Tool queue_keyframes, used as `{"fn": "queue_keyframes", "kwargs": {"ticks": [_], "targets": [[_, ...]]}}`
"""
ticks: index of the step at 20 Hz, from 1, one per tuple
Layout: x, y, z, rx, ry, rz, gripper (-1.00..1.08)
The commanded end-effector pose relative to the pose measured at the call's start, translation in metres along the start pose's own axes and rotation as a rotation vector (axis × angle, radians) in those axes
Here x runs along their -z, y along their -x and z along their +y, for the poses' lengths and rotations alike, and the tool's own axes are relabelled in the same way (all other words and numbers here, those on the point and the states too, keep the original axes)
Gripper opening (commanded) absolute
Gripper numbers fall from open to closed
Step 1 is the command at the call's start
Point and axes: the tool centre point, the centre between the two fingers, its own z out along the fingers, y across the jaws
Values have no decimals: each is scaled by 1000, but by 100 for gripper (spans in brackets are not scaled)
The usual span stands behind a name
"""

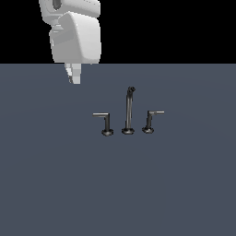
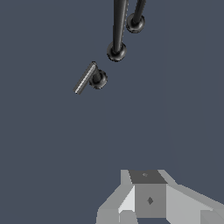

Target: Turn on the faucet by rotating a designated handle.

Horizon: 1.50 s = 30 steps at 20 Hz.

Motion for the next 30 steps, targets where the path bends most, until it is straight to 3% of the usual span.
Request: {"fn": "queue_keyframes", "kwargs": {"ticks": [1,19,30], "targets": [[-12,-6,-12,-47,-3,1,-100],[-102,-74,-84,-401,-10,16,-100],[-143,-117,-110,-573,-14,23,-100]]}}
